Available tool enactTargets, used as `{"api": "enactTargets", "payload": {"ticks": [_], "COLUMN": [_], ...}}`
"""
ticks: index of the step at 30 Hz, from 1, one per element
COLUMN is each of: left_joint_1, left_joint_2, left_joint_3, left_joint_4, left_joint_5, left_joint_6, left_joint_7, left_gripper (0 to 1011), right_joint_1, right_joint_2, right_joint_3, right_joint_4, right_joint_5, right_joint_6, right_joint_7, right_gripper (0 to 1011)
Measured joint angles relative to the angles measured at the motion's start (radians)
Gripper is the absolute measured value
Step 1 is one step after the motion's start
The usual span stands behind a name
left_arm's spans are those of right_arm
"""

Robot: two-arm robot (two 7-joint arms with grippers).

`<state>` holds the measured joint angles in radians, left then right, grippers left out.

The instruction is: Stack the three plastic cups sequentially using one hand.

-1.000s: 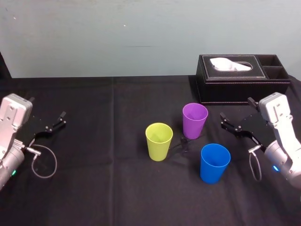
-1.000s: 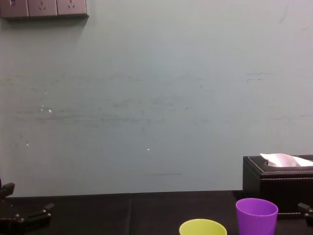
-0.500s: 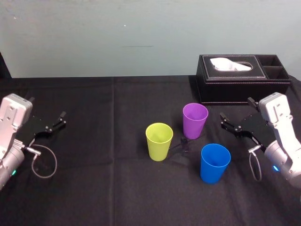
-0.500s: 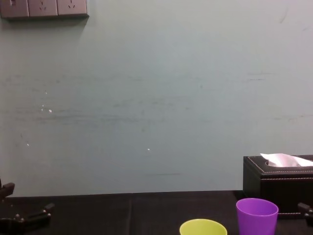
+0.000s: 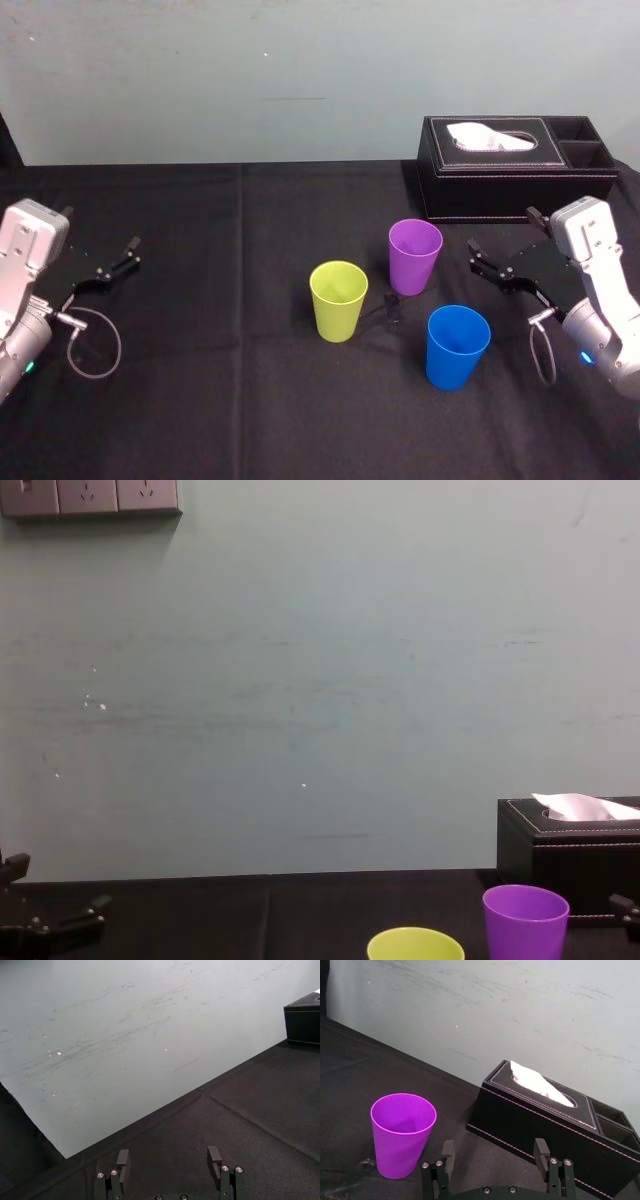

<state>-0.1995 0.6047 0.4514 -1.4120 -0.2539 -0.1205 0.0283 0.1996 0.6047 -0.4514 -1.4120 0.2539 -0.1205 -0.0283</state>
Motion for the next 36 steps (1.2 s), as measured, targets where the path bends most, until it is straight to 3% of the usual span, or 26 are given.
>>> {"api": "enactTargets", "payload": {"ticks": [12, 20, 27, 36], "left_joint_1": [0.000, 0.000, 0.000, 0.000], "left_joint_2": [0.000, 0.000, 0.000, 0.000], "left_joint_3": [0.000, 0.000, 0.000, 0.000], "left_joint_4": [0.000, 0.000, 0.000, 0.000], "left_joint_5": [0.000, 0.000, 0.000, 0.000], "left_joint_6": [0.000, 0.000, 0.000, 0.000], "left_joint_7": [0.000, 0.000, 0.000, 0.000], "left_gripper": [1010, 1010, 1010, 1010], "right_joint_1": [0.000, -0.009, -0.043, -0.119], "right_joint_2": [0.000, 0.001, 0.033, 0.101], "right_joint_3": [0.000, 0.024, 0.064, 0.144], "right_joint_4": [0.000, -0.018, -0.077, -0.183], "right_joint_5": [0.000, -0.002, 0.009, 0.062], "right_joint_6": [0.000, 0.025, 0.048, 0.061], "right_joint_7": [0.000, 0.022, 0.049, 0.112], "right_gripper": [1003, 1002, 1003, 1003]}}
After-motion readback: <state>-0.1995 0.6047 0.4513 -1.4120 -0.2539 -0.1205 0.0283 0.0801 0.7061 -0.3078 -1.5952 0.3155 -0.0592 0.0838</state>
